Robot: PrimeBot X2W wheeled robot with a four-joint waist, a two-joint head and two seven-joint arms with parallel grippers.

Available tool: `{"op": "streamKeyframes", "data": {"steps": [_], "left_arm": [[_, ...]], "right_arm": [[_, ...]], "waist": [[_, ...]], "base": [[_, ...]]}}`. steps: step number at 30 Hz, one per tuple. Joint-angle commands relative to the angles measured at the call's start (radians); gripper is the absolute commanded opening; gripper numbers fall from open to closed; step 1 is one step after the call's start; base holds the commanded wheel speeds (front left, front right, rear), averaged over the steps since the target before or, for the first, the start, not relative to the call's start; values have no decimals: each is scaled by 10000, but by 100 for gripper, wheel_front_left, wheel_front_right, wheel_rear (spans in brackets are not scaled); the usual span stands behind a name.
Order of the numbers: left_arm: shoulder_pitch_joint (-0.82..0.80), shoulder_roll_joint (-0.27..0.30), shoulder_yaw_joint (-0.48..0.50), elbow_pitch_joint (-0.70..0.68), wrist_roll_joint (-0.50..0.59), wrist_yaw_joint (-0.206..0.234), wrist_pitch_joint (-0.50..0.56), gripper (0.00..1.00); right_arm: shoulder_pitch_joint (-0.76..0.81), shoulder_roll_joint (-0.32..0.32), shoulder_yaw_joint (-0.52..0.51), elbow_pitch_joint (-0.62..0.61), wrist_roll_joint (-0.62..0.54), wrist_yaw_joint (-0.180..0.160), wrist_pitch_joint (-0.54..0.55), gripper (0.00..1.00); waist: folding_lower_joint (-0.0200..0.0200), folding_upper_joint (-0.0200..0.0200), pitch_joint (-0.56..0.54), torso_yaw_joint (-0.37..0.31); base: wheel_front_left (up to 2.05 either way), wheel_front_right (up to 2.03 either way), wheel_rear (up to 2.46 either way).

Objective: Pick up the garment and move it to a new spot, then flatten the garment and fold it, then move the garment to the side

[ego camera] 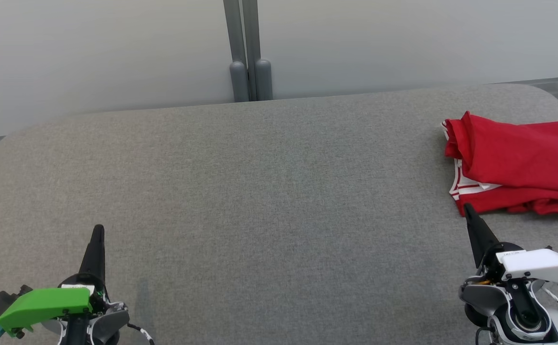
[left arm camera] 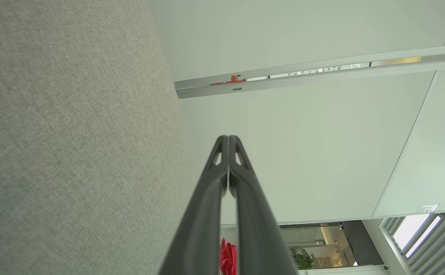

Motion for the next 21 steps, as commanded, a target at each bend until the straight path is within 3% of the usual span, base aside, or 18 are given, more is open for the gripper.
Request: {"op": "streamKeyframes", "data": {"steps": [1, 12, 21], "left_arm": [[-153, -3, 43, -71, -217, -57, 60, 0], [-252, -55, 62, -107, -970, -66, 273, 0], [-235, -50, 58, -97, -911, -65, 264, 0]], "right_arm": [[140, 52, -94, -96, 180, 4, 87, 0], [220, 205, -386, -236, 694, 4, 298, 0], [214, 195, -372, -227, 665, 2, 294, 0]], "waist": [[0, 0, 9, 13], [0, 0, 67, 105], [0, 0, 67, 105]], "base": [[0, 0, 0], [0, 0, 0], [0, 0, 0]]}}
